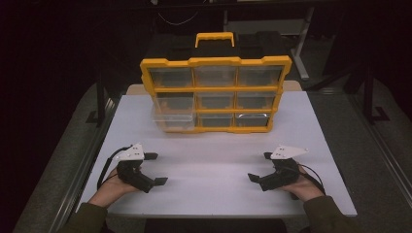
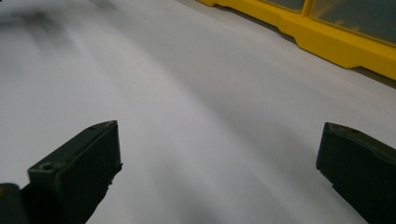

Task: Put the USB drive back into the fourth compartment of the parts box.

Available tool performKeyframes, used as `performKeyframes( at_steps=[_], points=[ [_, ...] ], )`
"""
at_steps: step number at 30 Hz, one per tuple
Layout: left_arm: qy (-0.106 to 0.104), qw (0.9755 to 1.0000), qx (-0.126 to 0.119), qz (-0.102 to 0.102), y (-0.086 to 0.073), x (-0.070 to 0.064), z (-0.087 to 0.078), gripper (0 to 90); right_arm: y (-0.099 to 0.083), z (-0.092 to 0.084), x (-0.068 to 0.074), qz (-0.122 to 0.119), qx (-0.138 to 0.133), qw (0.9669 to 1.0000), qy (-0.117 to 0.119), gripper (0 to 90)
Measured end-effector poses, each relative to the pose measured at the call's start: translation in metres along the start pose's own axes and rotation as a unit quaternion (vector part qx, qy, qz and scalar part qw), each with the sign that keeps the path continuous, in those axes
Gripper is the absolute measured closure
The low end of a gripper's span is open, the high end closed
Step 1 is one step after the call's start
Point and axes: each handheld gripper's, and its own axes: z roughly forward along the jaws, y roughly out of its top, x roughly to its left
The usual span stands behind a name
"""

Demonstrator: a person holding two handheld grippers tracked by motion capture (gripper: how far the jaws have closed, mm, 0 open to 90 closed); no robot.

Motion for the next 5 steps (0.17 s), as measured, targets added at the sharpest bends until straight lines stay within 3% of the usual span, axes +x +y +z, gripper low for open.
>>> performKeyframes(
  at_steps=[5],
  points=[
    [0.000, 1.0000, 0.007, 0.000, -0.0007, 0.0011, 0.0023, 0.0, -0.0012, -0.0013, -0.0011, -0.006, -0.003, 1.0000, -0.003, 0.0]
  ],
)
